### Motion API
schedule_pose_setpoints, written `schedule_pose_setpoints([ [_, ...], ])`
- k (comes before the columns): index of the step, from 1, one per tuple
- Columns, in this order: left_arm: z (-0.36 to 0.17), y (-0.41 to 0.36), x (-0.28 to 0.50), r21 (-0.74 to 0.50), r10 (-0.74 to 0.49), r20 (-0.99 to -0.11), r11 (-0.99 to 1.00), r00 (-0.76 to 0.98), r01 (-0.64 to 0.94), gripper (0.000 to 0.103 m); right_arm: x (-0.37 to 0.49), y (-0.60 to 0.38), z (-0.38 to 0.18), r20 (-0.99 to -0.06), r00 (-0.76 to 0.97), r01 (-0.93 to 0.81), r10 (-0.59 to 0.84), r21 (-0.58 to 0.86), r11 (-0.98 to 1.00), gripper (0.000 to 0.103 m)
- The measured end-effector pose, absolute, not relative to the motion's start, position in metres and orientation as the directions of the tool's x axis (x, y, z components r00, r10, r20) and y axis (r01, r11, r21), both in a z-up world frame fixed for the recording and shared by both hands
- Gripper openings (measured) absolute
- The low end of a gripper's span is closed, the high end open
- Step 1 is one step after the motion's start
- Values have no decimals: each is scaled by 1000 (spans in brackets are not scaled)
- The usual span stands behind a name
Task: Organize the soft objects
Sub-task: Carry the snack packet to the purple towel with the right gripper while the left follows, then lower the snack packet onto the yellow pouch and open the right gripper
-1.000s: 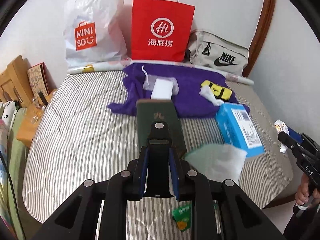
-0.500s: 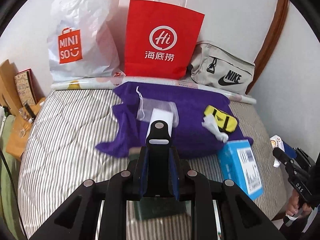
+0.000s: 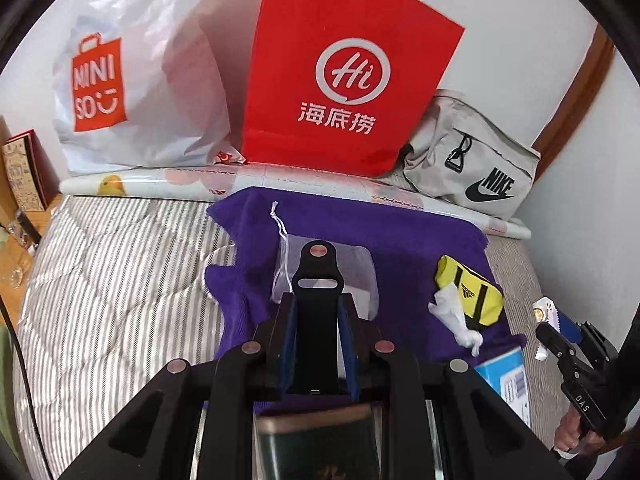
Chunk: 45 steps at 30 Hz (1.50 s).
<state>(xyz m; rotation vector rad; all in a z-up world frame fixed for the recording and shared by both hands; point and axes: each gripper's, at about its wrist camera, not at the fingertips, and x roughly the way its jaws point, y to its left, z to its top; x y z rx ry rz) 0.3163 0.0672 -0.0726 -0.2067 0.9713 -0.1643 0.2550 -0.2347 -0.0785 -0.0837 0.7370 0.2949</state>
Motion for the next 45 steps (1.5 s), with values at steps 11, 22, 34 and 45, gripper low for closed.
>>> schedule_pose_setpoints([
  [11, -106, 67, 347, -256, -238, -835, 966, 496, 32, 20, 292, -226, -101, -711, 667, -311, 223, 6, 950, 36],
  [22, -126, 65, 359, -268, -252, -859, 963, 446, 27, 21, 313, -225, -125, -771, 604, -302, 202, 13, 953, 37],
  [34, -116, 66, 350, -264, -247, -869, 964, 428, 21, 28, 313, -223, -125, -768, 596, -332, 234, 29, 943, 61],
  [45, -65, 71, 299, -244, -228, -833, 969, 504, 34, 35, 272, -225, -89, -715, 656, -317, 244, 32, 948, 81],
])
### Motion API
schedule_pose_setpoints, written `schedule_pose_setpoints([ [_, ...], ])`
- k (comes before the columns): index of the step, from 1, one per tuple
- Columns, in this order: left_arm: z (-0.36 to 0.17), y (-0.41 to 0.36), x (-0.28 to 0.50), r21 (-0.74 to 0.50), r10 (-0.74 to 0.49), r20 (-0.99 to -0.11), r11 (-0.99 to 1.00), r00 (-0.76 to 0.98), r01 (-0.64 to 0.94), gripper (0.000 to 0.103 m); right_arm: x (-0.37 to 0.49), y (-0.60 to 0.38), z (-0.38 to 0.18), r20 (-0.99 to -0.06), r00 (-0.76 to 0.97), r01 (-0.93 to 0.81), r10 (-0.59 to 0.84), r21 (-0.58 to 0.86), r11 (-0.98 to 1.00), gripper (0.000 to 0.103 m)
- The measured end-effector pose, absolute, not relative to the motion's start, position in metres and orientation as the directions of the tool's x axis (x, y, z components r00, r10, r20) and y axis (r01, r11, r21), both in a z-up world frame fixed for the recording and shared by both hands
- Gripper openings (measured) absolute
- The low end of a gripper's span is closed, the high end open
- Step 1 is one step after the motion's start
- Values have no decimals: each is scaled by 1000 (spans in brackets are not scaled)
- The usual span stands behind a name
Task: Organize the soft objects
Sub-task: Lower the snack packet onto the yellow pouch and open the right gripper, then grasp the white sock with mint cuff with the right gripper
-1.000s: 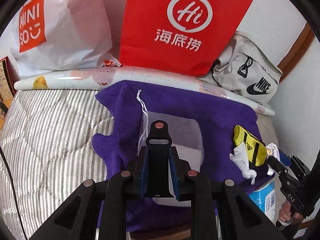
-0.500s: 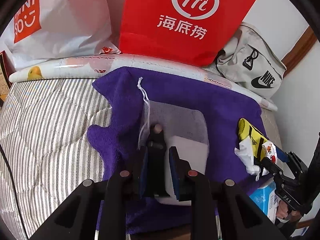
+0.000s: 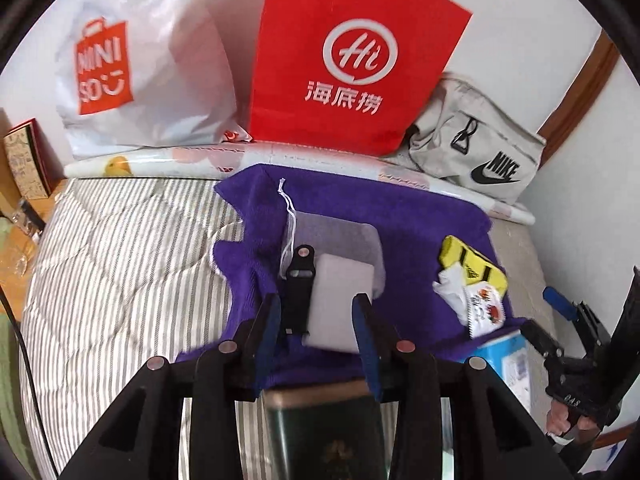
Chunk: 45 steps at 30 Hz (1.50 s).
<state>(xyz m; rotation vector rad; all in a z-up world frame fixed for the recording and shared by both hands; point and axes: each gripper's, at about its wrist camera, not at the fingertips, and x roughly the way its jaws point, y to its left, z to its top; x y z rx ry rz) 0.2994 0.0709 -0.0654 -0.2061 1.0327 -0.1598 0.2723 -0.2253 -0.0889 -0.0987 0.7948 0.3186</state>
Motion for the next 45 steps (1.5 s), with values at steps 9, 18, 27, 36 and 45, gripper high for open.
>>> schedule_pose_setpoints([
  [9, -46, 69, 227, -232, -236, -814, 970, 530, 75, 43, 195, -211, -69, -717, 620, -387, 317, 71, 919, 81],
  [18, -88, 77, 162, -257, -256, -839, 964, 481, 65, 43, 113, -176, -83, -734, 560, -467, 385, 104, 878, 81],
  [27, -129, 88, 113, -288, -281, -845, 956, 455, 55, 43, 80, -147, -117, -755, 559, -456, 342, 65, 888, 81],
  [36, -155, 86, 102, -251, -245, -867, 967, 433, 46, 43, 84, -131, -152, -780, 563, -428, 272, 6, 904, 76],
  [45, -160, 83, 100, -249, -248, -872, 967, 422, 54, 43, 90, -137, -142, -761, 581, -426, 287, 15, 904, 13],
])
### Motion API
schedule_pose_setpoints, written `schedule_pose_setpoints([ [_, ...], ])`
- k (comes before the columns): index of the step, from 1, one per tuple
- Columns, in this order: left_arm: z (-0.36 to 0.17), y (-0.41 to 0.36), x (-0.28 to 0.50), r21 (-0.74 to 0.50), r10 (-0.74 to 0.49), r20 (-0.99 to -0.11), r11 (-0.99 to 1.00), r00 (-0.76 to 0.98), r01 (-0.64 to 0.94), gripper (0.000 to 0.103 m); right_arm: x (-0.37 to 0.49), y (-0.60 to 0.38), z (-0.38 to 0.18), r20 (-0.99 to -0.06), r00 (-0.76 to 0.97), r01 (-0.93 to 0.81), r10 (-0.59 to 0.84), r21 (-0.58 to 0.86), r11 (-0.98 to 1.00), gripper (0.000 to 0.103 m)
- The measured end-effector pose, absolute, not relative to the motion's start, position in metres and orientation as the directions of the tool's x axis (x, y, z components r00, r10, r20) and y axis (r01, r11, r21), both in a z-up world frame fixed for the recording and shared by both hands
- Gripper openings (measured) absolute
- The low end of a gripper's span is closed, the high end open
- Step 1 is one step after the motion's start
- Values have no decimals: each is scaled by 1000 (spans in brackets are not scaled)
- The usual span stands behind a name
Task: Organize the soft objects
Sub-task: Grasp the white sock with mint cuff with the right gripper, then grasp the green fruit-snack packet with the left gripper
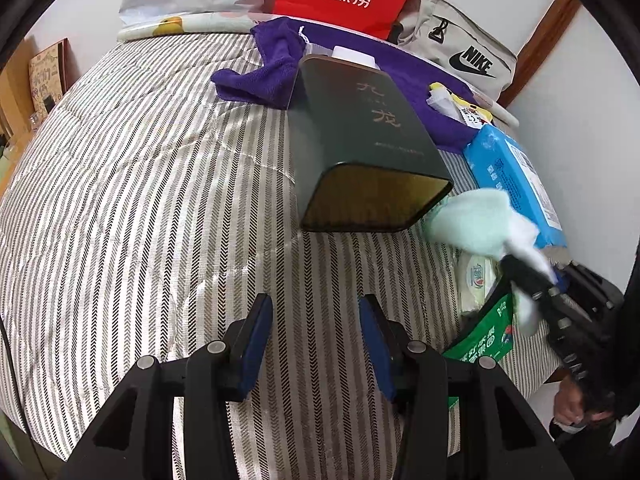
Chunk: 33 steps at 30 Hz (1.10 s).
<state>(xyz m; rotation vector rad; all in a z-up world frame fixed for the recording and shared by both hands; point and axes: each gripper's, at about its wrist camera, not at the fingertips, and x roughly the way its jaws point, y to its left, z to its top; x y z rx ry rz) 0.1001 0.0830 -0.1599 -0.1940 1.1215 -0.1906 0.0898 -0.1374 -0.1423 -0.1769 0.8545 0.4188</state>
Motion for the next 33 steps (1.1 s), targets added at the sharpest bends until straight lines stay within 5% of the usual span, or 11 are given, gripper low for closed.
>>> schedule_pose_setpoints([
  [8, -153, 73, 87, -260, -274, -868, 961, 415, 91, 43, 76, -166, -98, -655, 645, -407, 394, 142, 902, 12],
  [17, -146, 33, 61, -275, -353, -850, 930, 392, 242, 49, 44, -191, -79, -621, 687, -390, 378, 123, 912, 12],
  [33, -158, -51, 55, 6, -231, -896, 848, 380, 530, 62, 10, -233, -99, -647, 694, -329, 315, 104, 939, 12],
])
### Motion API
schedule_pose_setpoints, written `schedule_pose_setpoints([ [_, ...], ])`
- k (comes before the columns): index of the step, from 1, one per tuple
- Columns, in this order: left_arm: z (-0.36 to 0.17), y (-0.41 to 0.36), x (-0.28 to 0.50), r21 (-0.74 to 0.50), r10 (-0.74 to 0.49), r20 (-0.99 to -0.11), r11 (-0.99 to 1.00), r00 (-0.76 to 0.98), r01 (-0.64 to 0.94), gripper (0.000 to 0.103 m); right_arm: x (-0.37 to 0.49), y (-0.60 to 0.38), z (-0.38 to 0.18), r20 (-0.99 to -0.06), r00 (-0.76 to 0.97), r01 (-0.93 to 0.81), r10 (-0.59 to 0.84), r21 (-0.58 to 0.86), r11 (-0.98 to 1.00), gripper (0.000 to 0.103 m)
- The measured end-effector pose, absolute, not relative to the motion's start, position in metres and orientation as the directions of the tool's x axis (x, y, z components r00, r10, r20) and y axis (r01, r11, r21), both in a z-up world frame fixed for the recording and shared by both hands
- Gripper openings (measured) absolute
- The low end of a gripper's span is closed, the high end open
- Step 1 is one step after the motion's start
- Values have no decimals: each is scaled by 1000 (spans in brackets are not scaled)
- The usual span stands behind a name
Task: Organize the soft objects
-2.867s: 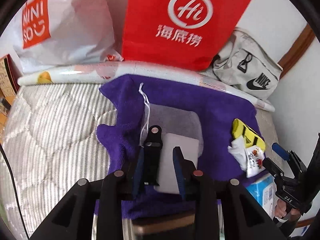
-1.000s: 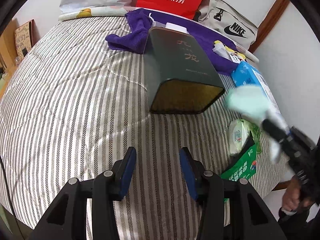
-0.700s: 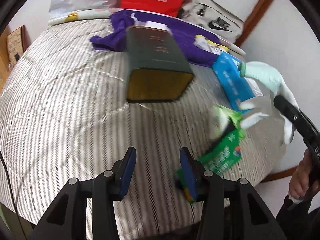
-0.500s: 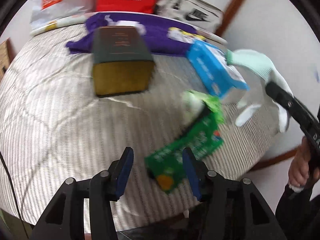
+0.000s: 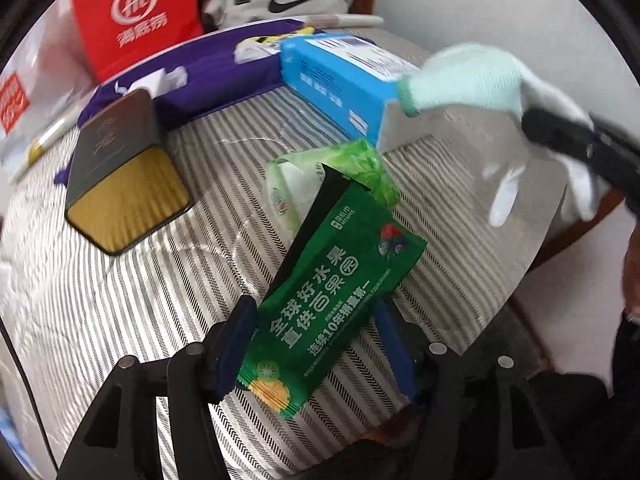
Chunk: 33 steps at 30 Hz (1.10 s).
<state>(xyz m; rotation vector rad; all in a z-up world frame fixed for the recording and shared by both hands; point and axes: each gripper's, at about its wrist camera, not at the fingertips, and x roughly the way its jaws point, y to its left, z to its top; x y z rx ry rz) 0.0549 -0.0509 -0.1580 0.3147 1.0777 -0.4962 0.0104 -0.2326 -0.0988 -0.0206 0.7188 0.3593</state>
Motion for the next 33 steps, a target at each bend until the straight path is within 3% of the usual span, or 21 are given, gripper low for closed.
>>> schedule_pose_setpoints([
  [5, -167, -68, 54, 108, -164, -894, 825, 417, 555, 72, 12, -234, -106, -656, 682, -330, 322, 117, 937, 12],
  [11, -163, -47, 66, 21, -190, -892, 889, 410, 457, 56, 11, -237, -112, -662, 679, -325, 319, 118, 938, 12],
  [19, -147, 4, 63, -159, -271, -861, 947, 430, 279, 55, 12, -249, -133, -700, 658, -281, 276, 112, 953, 12],
  [27, -149, 44, 70, -170, -192, -872, 981, 451, 89, 55, 12, -246, -143, -721, 644, -278, 255, 90, 956, 12],
  [33, -165, 41, 75, -140, -162, -890, 987, 426, 81, 55, 17, -245, -153, -740, 622, -278, 257, 98, 956, 12],
])
